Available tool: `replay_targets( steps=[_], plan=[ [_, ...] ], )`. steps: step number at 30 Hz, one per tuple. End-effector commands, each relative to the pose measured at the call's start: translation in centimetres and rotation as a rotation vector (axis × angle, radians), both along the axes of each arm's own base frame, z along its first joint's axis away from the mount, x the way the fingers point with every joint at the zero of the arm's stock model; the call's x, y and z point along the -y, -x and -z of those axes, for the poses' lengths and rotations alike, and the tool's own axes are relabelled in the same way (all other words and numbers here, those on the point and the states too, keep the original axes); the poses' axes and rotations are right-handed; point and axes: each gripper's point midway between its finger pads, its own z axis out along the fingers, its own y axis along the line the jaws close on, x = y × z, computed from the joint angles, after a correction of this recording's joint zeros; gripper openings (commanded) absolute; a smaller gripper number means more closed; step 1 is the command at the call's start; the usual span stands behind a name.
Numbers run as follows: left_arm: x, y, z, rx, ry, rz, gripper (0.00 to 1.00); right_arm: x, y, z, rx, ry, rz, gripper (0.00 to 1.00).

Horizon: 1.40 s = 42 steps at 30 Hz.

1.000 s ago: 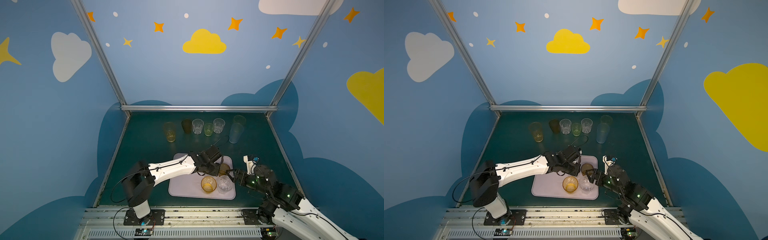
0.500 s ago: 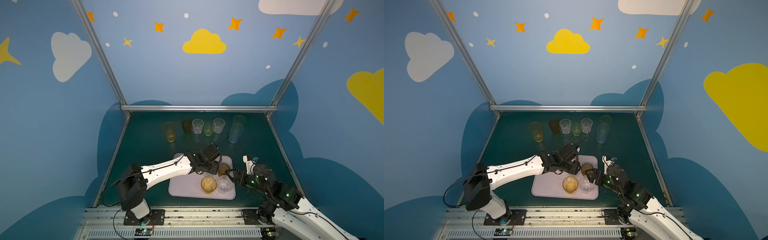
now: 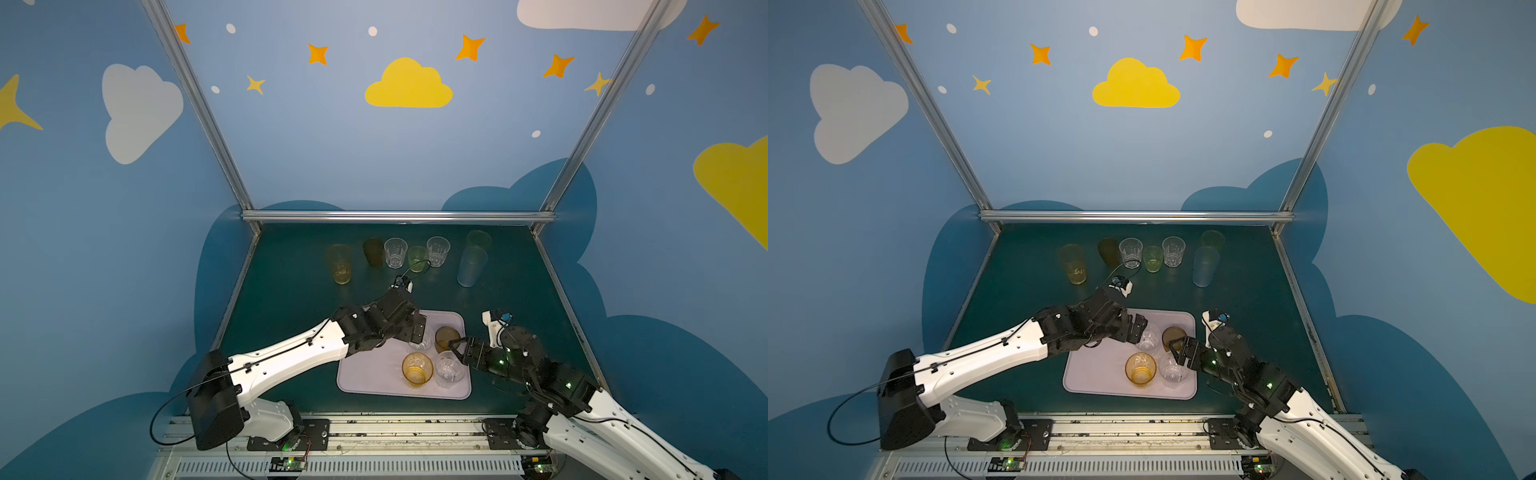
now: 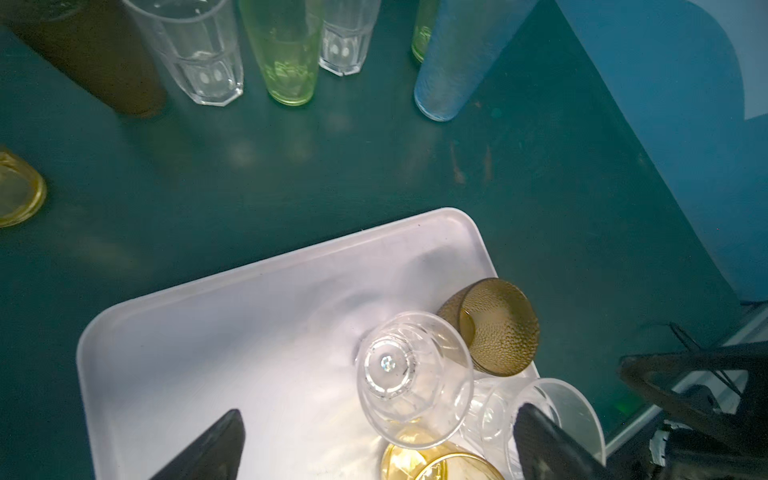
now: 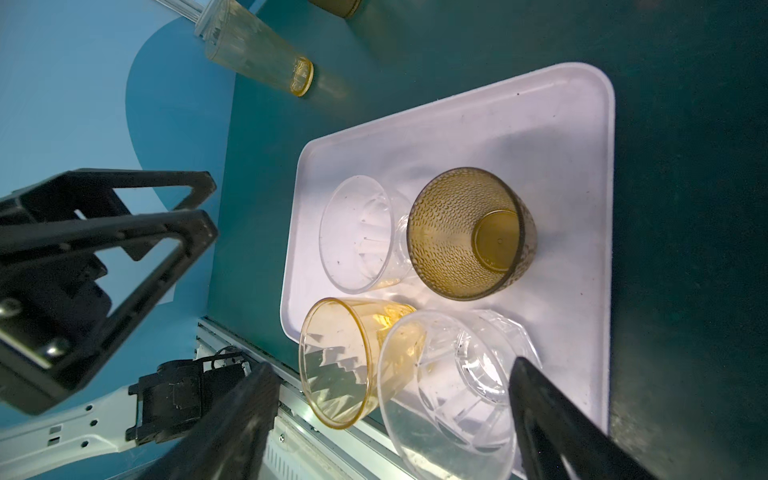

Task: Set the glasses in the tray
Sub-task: 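Open the left gripper and lift it off the clear glass, then swing the right gripper out toward the green glass while the left gripper draws back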

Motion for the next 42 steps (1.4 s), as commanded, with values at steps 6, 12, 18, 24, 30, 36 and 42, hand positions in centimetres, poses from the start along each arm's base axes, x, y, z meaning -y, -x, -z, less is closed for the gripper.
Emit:
replay_targets(
  steps=[6,12,18,24,30,36,42],
  plan=[
    [-3.5,-1.4,0.2,0.023,-0.006,-0.098,1.00,-1.2,-1.4,-2.5,0.046,-0.012,-0.013,0.87],
    [-5.7,-1.7,-0.1,0.049,0.049,-0.149,1.00,-2.8,-3.6,-5.2,0.066,0.009,-0.029,0.87],
    [-7.4,-1.9,-0.4,0.066,0.064,-0.177,1.00,-3.6,-7.4,-6.9,0.056,0.019,-0.019,0.87],
    [-8.3,-1.1,-1.0,0.106,0.100,-0.164,1.00,-4.1,-11.4,-8.0,0.023,-0.006,-0.022,0.87],
    [-9.1,-0.4,-1.0,0.129,0.130,-0.166,1.00,-4.6,-14.8,-8.4,0.010,-0.031,-0.020,0.86],
    [-9.7,-0.1,-0.8,0.154,0.154,-0.177,1.00,-5.2,-18.0,-8.4,0.002,-0.020,-0.017,0.84],
    [-10.7,-0.3,-0.6,0.171,0.151,-0.225,1.00,-5.3,-21.2,-7.7,0.000,0.014,0.012,0.84]
  ],
)
